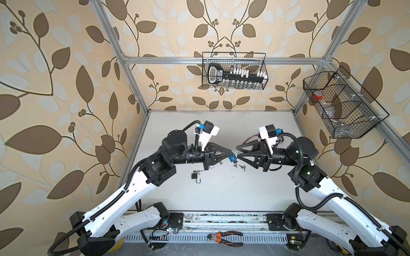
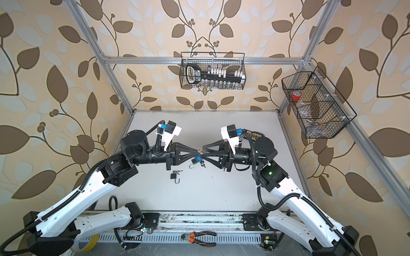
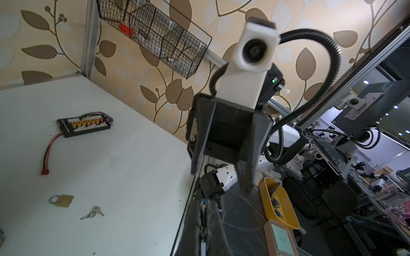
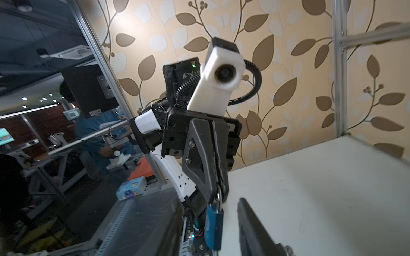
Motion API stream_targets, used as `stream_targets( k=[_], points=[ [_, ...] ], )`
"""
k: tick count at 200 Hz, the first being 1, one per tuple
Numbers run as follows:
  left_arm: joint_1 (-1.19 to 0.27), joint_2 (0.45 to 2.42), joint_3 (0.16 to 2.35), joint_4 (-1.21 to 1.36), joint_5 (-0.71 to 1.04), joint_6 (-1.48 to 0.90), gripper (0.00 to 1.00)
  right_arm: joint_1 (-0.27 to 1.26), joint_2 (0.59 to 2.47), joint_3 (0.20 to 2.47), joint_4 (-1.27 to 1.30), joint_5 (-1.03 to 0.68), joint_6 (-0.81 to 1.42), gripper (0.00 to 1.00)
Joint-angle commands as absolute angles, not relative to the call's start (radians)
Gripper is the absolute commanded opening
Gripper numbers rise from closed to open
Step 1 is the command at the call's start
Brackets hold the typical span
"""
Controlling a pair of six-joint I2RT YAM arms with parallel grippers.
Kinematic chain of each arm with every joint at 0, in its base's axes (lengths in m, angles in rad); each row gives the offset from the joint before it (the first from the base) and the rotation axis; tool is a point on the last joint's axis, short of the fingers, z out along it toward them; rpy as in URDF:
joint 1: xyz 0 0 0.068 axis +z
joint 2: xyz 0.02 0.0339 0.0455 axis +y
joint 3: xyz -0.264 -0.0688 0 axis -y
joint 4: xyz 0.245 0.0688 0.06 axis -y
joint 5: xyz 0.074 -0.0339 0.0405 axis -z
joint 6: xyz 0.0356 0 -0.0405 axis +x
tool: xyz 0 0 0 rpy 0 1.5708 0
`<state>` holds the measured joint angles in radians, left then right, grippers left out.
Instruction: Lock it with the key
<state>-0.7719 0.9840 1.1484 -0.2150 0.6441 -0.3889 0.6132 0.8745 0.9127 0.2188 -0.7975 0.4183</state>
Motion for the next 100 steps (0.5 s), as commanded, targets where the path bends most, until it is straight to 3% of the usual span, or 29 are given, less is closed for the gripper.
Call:
stream_targets(
  k=[1,64,100],
  points=[
    [-0.772,0.979,1.164,-0.247,0.626,-0.398,0.0,0.614,0.846,0.91,0.193,-0.72,0.329,0.53],
    [-0.772,0.954,1.152,-0.249,0.457,-0.456,0.0,0.642,0.833,0.904,0.047,-0.479,0.134,0.67],
    [-0.772,0.95,1.14,-0.25,0.351,-0.519,0.0,0.783,0.854,0.916,-0.027,-0.28,0.012,0.71]
  ],
)
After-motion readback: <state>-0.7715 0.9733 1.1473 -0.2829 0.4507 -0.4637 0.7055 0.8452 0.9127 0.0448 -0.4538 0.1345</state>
